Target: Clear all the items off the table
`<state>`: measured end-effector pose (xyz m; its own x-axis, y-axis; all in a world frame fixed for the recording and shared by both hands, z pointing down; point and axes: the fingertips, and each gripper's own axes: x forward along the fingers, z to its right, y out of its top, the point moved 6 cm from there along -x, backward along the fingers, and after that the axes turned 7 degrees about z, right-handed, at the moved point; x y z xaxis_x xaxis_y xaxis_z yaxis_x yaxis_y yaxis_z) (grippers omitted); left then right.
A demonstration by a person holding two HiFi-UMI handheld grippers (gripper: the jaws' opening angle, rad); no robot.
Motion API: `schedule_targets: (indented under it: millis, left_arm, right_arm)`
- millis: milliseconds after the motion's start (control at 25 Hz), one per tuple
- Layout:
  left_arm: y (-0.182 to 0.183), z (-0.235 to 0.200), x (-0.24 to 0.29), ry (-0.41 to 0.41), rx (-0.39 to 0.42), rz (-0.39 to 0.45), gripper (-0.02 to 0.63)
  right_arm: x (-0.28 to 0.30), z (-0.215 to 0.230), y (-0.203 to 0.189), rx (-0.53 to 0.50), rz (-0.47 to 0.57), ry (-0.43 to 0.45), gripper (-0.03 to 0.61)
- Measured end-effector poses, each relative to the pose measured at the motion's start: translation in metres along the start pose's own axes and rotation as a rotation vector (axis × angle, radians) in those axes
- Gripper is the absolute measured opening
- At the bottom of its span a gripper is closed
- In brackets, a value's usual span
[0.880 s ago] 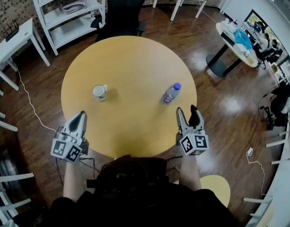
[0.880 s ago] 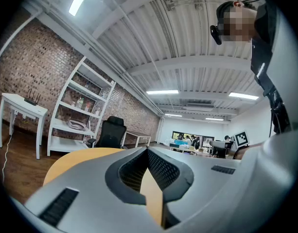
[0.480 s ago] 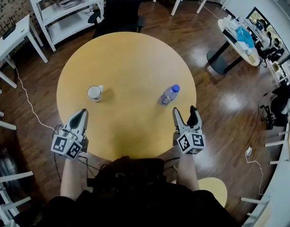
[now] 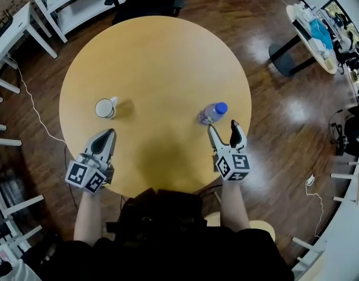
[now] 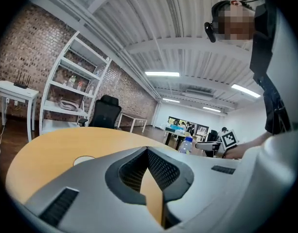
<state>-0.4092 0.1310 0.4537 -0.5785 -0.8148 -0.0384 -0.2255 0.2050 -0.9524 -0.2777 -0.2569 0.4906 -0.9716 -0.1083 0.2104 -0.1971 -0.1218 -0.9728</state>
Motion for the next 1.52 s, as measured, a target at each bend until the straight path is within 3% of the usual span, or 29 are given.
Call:
schedule_targets:
  millis: [280,600,1040,1520]
  left_arm:
    - [-0.028,0.001,0.041,0.027,-0.061,-0.034,0.002]
    - [-0.045,-0.003,0.055,0.044,-0.063,-0.083,0.002]
    - [-0.055,-0.007,0.056,0.068,-0.079,-0.104,0.002]
    - [-0.037,-0.022,0.037,0.079,-0.06,-0.076,0.002]
  right_arm:
    - [0.042,0.014,-0.043,0.015,-0.091,0.036,0.391]
    - [0.071,0.013,-0.063,0.02,-0.103,0.067,0.391]
    - [0.089,0.014,-0.072,0.01,-0.098,0.077,0.391]
    - [0.082,0.001,-0.061,-0.004,-0.069,0.07,0.376]
